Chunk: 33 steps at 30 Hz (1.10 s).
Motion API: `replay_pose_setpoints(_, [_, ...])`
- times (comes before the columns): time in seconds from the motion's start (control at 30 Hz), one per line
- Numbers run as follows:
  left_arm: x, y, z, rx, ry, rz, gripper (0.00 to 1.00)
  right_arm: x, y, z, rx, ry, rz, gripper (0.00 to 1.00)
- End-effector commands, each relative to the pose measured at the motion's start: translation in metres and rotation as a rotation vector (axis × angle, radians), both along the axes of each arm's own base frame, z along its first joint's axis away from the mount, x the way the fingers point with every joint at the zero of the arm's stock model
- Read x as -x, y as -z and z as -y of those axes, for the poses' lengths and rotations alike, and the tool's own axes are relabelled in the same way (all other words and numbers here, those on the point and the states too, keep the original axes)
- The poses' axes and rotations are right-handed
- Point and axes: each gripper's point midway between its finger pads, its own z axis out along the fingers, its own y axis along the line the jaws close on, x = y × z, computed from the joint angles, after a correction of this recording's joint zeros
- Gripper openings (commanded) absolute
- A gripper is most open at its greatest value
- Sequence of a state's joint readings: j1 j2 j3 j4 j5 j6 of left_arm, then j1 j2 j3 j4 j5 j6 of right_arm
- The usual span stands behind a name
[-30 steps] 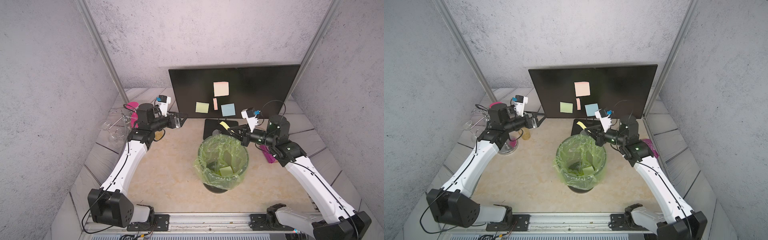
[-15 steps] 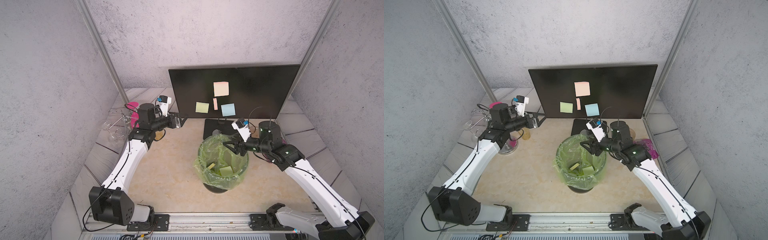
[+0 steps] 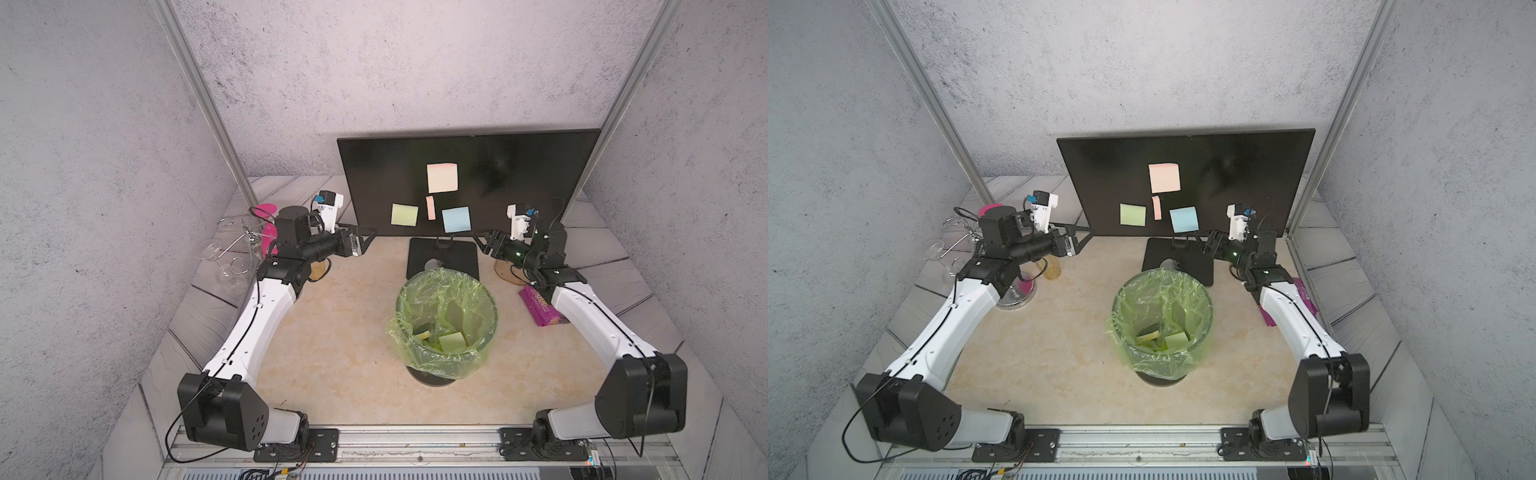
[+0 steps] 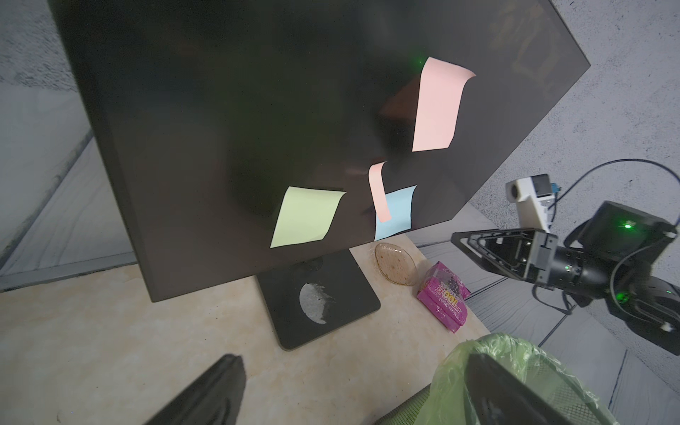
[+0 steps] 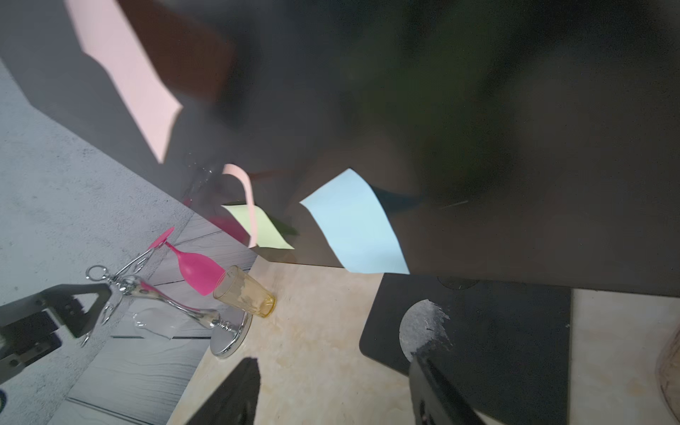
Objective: Remove the sticky note from the monitor
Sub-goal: Place the sticky note in the trash bin, then tear off the sticky note from the monitor.
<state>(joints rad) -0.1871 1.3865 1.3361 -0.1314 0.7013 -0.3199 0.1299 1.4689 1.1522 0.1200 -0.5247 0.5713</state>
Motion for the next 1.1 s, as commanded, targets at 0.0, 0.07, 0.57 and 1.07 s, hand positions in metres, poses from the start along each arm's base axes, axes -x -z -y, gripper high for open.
replay_pose_setpoints(0.0, [0.009,-0.02,0.002,0.003,0.024,0.053,1.0,-0.021,-0.013,-0.006,-0.104,0.005,0.045,0.68])
replay_pose_setpoints(0.07, [0.009,-0.02,0.002,0.004,0.025,0.052,1.0,-0.031,-0.005,-0.008,-0.128,0.01,0.035,0.68])
replay_pose_setpoints(0.57, [0.008,-0.02,0.004,0.016,0.034,0.045,1.0,-0.067,0.016,-0.018,-0.194,-0.009,0.035,0.63])
replay_pose_setpoints(1.07, [0.008,-0.022,0.005,0.023,0.04,0.045,1.0,-0.058,0.001,-0.029,-0.246,-0.065,0.073,0.32])
